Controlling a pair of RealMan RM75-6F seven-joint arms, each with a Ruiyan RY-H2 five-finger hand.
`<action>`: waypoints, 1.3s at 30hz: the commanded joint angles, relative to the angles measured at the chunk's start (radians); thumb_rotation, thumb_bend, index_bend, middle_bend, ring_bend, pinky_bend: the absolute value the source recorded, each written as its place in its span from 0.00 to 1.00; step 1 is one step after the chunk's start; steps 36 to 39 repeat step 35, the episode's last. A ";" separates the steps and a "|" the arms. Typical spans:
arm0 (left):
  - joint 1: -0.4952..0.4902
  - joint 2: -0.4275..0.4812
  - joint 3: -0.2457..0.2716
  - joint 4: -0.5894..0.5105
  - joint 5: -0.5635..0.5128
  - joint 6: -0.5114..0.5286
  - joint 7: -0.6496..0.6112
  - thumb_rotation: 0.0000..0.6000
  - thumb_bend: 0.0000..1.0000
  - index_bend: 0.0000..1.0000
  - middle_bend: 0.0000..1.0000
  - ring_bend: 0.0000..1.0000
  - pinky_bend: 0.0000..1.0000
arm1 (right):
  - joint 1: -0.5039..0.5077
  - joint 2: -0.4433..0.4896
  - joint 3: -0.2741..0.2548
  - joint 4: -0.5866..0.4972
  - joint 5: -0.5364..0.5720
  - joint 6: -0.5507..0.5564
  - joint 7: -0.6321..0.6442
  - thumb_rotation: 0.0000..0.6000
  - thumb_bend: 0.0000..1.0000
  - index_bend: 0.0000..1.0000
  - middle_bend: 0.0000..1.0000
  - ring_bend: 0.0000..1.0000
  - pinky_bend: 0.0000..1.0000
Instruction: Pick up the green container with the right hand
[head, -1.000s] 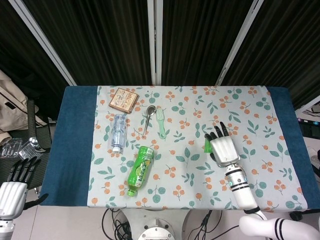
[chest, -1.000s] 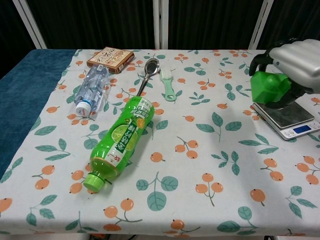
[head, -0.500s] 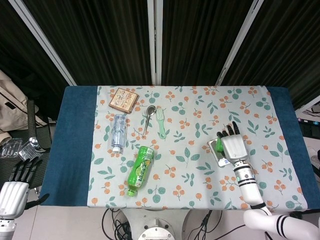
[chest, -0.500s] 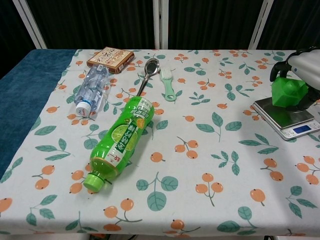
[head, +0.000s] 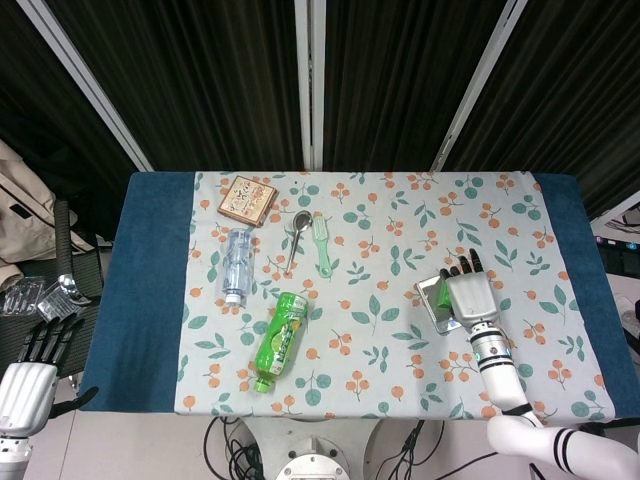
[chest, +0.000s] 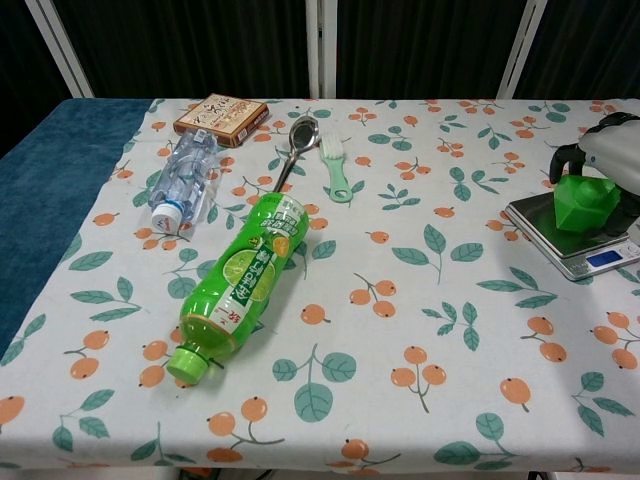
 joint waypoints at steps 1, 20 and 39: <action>0.001 0.000 0.000 0.000 0.001 0.002 0.000 1.00 0.05 0.03 0.03 0.00 0.00 | 0.005 0.014 -0.003 -0.018 0.024 -0.016 -0.013 1.00 0.15 0.10 0.24 0.05 0.00; -0.007 0.019 -0.008 -0.040 0.013 0.012 0.025 1.00 0.05 0.03 0.03 0.00 0.00 | -0.219 0.260 -0.166 -0.168 -0.470 0.327 0.438 1.00 0.12 0.00 0.01 0.00 0.00; -0.037 0.042 -0.023 -0.085 0.017 -0.015 0.059 1.00 0.05 0.03 0.03 0.00 0.00 | -0.541 0.177 -0.241 0.184 -0.533 0.626 0.757 1.00 0.10 0.00 0.00 0.00 0.00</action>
